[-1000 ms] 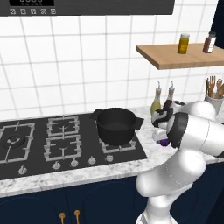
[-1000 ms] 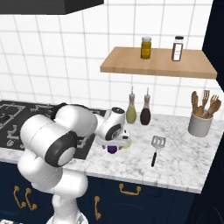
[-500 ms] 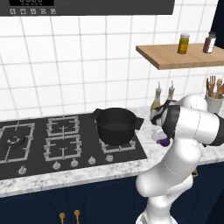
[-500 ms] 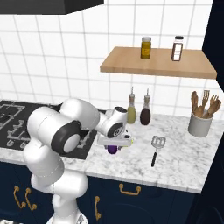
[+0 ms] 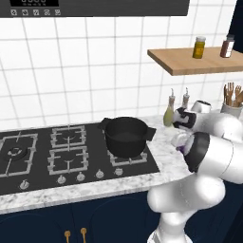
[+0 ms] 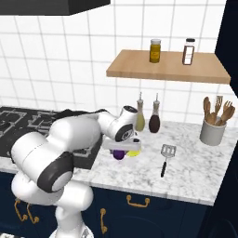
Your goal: Put the eggplant and lemon wedge in the pot. Retrieve the spatula and lightly stir the vegetables in the pot.
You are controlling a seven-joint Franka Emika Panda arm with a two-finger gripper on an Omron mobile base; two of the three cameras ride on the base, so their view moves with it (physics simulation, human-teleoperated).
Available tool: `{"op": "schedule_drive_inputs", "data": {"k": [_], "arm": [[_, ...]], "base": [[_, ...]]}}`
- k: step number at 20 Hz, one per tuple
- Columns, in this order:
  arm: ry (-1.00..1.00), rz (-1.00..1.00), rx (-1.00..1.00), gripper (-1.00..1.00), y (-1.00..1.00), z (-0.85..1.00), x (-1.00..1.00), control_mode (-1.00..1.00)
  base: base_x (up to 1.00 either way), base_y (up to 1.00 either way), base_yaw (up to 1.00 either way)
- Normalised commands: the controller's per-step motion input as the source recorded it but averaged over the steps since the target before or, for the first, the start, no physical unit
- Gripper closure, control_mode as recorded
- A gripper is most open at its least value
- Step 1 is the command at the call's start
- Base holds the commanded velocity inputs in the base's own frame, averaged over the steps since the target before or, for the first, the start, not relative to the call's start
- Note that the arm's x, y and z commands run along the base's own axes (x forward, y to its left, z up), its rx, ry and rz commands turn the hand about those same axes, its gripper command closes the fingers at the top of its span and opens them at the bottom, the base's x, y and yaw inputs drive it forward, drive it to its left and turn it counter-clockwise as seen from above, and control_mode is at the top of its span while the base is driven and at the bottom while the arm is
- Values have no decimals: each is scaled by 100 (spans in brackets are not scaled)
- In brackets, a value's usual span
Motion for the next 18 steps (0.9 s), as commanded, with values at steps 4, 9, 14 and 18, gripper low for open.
{"op": "schedule_drive_inputs", "data": {"k": [4,9,14,18], "arm": [[2,-6,0,100,20,100,-61,-100],[31,-10,-2,100,39,100,-26,-100],[34,-1,0,100,66,77,18,-100],[4,-1,-1,100,74,28,47,-100]], "base": [[0,0,0],[0,0,0],[0,0,0],[0,0,0]]}}
